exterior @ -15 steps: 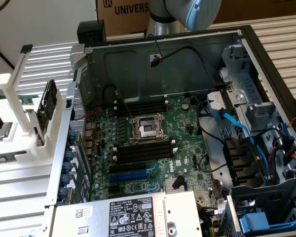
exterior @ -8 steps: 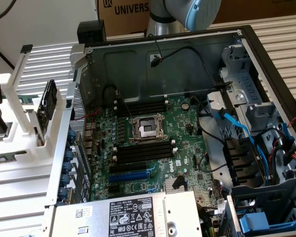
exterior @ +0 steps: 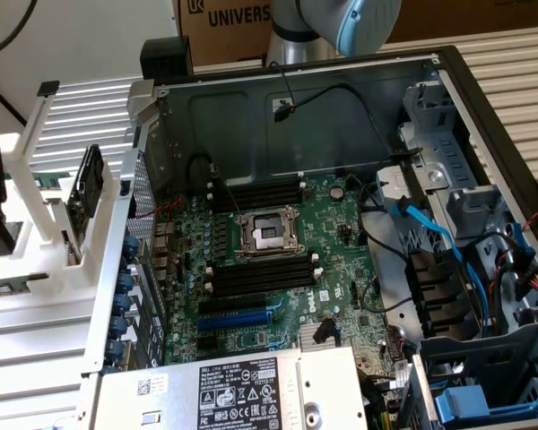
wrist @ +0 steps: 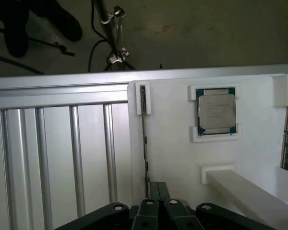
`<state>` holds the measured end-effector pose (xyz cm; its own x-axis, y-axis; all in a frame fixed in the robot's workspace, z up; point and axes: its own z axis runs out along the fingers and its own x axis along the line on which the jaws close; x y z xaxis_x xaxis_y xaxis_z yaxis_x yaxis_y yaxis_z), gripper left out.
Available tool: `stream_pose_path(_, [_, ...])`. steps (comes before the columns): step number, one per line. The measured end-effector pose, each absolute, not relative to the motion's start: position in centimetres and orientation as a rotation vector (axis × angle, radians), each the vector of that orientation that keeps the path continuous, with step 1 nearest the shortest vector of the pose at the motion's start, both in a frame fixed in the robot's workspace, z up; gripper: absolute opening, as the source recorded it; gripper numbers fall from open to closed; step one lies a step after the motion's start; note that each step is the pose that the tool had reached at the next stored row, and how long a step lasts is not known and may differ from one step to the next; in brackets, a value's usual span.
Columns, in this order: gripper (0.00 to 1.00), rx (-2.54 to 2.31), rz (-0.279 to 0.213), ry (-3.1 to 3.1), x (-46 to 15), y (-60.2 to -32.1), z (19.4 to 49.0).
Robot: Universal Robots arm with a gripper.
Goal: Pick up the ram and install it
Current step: 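Pick up the ram and move it above insertion slot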
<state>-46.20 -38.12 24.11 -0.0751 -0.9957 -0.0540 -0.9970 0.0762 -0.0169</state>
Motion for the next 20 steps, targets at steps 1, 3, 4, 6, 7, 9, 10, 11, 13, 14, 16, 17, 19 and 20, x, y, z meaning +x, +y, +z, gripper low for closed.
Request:
stream_pose_path(1, [0.11,-2.1,0.038,2.267,-46.2,-38.1,23.7])
stream_pose_path(3, [0.11,-2.1,0.038,2.267,-46.3,-38.1,23.4])
stream_pose_path(4, [0.11,-2.1,0.038,2.267,-46.5,-38.1,23.2])
stream_pose_path(6, [0.11,-2.099,0.038,2.267,-46.7,-38.1,23.0])
stream_pose_path(7, [0.11,-2.099,0.038,2.268,-46.9,-38.1,22.9])
stream_pose_path(9, [0.11,-2.097,0.039,2.269,-47.0,-38.2,22.8])
stream_pose_path(10, [0.11,-2.095,0.039,2.27,-47.1,-38.2,22.8])
stream_pose_path(11, [0.11,-2.094,0.04,2.271,-47.1,-38.3,22.7])
stream_pose_path(13, [0.11,-2.091,0.041,2.273,-47.1,-38.5,22.6])
stream_pose_path(14, [0.11,-2.089,0.041,2.274,-47.1,-38.6,22.6])
stream_pose_path(16, [0.11,-2.089,0.041,2.274,-47.1,-38.6,22.6])
stream_pose_path(17, [0.11,-2.089,0.041,2.274,-47.1,-38.6,22.6])
stream_pose_path(19, [0.11,-2.089,0.041,2.274,-47.1,-38.6,22.6])
stream_pose_path(20, [0.11,-2.089,0.041,2.274,-47.1,-38.6,22.6])
